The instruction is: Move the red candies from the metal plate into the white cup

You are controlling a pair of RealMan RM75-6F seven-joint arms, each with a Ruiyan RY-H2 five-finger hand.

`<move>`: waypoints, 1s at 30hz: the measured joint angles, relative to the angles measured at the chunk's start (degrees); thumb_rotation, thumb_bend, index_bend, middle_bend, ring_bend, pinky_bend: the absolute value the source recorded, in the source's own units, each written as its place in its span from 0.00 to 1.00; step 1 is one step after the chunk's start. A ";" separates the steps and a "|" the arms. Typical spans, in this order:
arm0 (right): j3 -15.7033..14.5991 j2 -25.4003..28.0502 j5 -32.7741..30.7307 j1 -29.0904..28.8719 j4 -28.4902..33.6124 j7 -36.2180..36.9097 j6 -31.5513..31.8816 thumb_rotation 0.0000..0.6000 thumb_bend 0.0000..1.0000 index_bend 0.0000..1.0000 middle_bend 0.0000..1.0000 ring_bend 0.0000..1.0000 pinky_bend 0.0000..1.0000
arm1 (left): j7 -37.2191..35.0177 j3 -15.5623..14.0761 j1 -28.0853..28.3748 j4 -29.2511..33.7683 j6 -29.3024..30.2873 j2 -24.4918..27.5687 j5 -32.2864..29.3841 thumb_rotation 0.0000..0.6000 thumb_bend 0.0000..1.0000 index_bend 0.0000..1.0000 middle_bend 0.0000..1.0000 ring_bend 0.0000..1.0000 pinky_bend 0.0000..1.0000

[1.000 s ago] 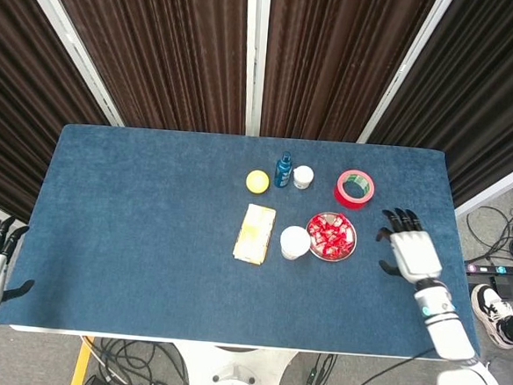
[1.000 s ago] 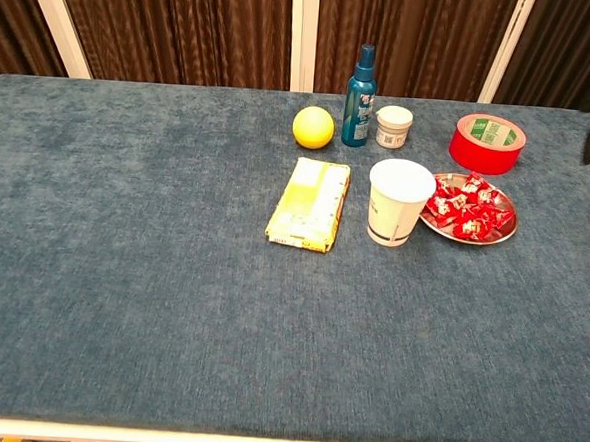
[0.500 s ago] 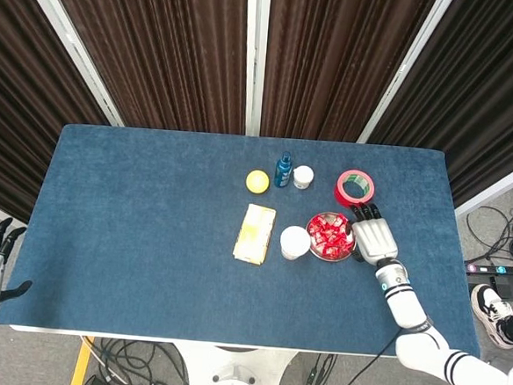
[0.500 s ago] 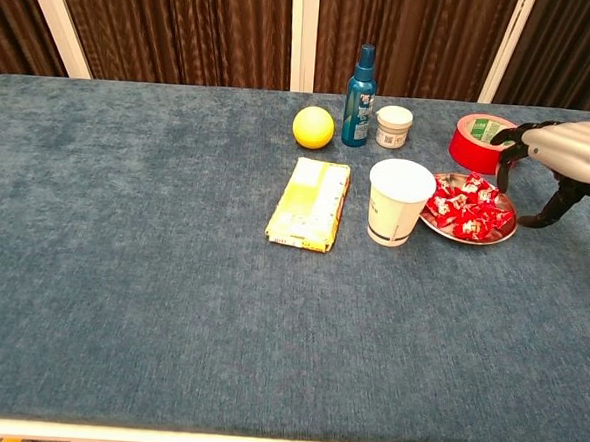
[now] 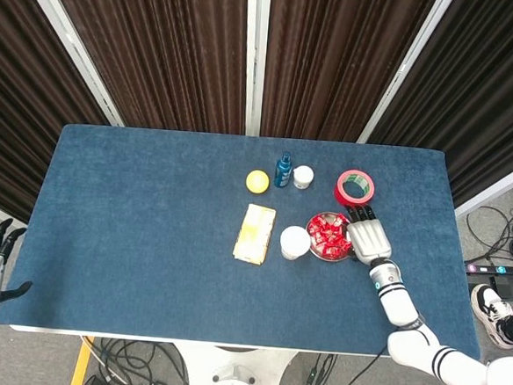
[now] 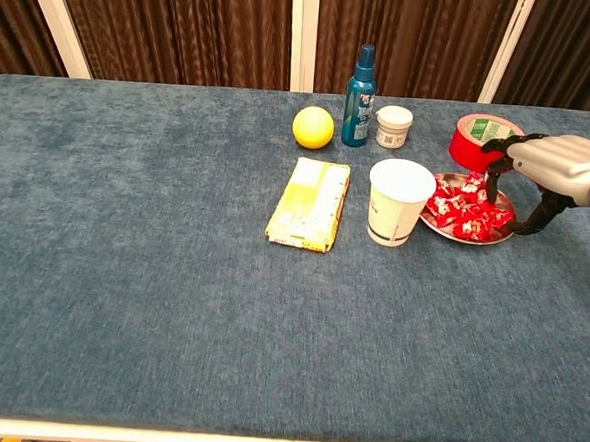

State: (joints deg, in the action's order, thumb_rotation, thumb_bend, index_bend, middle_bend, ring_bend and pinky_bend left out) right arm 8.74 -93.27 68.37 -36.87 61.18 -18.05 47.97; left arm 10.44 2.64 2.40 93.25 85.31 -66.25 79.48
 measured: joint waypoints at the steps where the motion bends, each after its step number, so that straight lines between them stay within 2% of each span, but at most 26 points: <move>1: -0.06 -0.07 -0.03 -0.09 -0.12 -0.05 -0.18 1.00 0.20 0.45 0.04 0.00 0.00 | -0.06 -0.01 -0.05 -0.02 0.02 0.00 -0.06 1.00 0.00 0.22 0.17 0.09 0.16; 7: -0.26 -0.61 -0.34 -0.61 -0.75 -0.36 -0.90 1.00 0.22 0.46 0.04 0.00 0.00 | -0.25 -0.12 -0.27 -0.20 0.09 -0.13 -0.16 1.00 0.00 0.22 0.17 0.09 0.16; 14: -0.33 -2.11 -1.08 -1.98 -2.24 -1.86 -2.13 1.00 0.37 0.57 0.05 0.00 0.00 | -1.07 -0.04 -0.39 -0.84 0.12 -0.31 -0.09 1.00 0.00 0.22 0.17 0.09 0.16; 20: 0.09 -0.94 -0.79 -1.75 -0.39 -1.29 -0.33 1.00 0.40 0.58 0.05 0.00 0.00 | -1.58 -0.08 -0.74 -1.07 0.45 -0.42 -0.05 1.00 0.00 0.22 0.17 0.09 0.16; 25: 1.01 3.59 0.46 -0.92 6.33 -0.25 3.07 1.00 0.40 0.58 0.06 0.00 0.00 | -1.68 -0.06 -0.92 -1.07 0.64 -0.05 0.05 1.00 0.00 0.22 0.17 0.09 0.16; 30: 2.50 10.16 2.45 -0.34 17.86 1.17 6.41 1.00 0.40 0.58 0.06 0.00 0.00 | -1.51 0.11 -0.84 -0.71 0.92 0.05 0.45 1.00 0.00 0.22 0.17 0.09 0.16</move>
State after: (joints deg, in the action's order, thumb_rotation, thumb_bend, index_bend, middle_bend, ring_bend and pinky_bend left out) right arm 11.25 -83.11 70.82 -37.21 79.05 -16.88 54.37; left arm 8.93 2.75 1.55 92.54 86.23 -66.21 79.92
